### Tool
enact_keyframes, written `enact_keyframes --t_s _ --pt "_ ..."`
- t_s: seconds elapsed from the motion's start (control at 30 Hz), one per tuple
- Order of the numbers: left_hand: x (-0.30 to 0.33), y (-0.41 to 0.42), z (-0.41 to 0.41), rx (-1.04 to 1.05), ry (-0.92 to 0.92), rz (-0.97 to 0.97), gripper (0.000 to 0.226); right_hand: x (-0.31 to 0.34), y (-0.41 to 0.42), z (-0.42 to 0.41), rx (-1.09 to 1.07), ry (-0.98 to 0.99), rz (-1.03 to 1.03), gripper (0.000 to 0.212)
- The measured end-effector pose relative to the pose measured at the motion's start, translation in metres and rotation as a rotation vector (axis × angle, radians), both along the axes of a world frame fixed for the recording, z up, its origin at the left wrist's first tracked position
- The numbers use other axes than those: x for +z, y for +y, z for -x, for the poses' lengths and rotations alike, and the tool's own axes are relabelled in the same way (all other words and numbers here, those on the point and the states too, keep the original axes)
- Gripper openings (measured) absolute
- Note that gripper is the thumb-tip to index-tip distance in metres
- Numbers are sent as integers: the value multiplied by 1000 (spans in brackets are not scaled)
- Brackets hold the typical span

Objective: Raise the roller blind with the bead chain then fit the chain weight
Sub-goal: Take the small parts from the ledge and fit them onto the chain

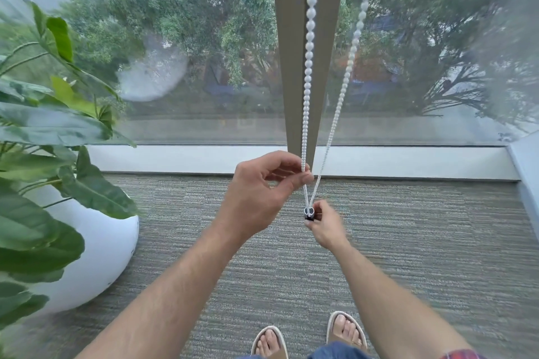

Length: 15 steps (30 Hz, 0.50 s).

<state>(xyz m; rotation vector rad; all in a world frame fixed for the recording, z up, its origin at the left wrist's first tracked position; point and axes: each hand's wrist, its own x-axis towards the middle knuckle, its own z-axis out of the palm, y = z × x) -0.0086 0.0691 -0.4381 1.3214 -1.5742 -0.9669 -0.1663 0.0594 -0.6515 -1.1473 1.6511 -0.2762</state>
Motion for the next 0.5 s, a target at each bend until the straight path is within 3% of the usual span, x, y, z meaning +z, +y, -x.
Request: enact_keyframes --t_s 0.27,0.5 --pt "2 0 8 -15 -80 21 12 14 1 0 12 -37 82 35" --pt "36 6 19 35 -80 -33 8 107 -14 4 39 -238 304 31"
